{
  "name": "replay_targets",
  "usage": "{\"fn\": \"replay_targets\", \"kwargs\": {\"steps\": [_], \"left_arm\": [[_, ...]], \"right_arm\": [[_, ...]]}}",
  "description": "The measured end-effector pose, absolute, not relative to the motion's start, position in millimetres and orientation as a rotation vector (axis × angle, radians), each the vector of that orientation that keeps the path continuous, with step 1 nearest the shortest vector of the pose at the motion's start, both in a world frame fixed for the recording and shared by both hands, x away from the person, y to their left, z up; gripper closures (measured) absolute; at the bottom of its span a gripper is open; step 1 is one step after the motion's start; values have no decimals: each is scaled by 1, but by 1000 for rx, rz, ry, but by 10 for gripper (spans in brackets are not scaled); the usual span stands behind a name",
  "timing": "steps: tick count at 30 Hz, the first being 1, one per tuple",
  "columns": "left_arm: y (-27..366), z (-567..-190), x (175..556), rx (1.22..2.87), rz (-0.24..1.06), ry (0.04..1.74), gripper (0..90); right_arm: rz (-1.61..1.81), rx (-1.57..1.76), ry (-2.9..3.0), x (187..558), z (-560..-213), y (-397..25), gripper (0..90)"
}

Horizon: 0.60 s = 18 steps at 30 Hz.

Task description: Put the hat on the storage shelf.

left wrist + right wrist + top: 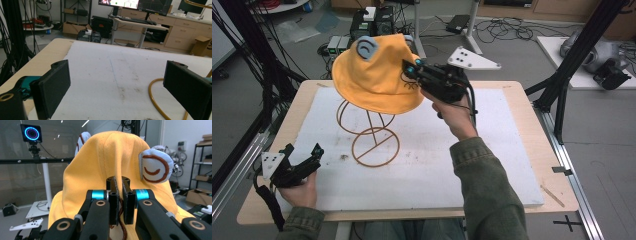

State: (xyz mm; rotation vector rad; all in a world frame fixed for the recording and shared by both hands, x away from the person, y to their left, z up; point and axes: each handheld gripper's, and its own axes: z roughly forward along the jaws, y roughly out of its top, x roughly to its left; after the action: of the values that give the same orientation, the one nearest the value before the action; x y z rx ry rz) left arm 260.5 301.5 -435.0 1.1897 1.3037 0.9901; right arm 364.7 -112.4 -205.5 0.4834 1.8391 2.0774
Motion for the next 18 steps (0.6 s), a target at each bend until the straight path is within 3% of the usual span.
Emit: {"fn": "replay_targets", "kwargs": {"steps": [9,18], "left_arm": [[309,-434,259,1152,978,1323,77],[309,-434,259,1143,952,1320,77]], "right_arm": [[1966,509,2048,374,-216,-62,874],[1868,545,2157,379,-249,-47,873]]}}
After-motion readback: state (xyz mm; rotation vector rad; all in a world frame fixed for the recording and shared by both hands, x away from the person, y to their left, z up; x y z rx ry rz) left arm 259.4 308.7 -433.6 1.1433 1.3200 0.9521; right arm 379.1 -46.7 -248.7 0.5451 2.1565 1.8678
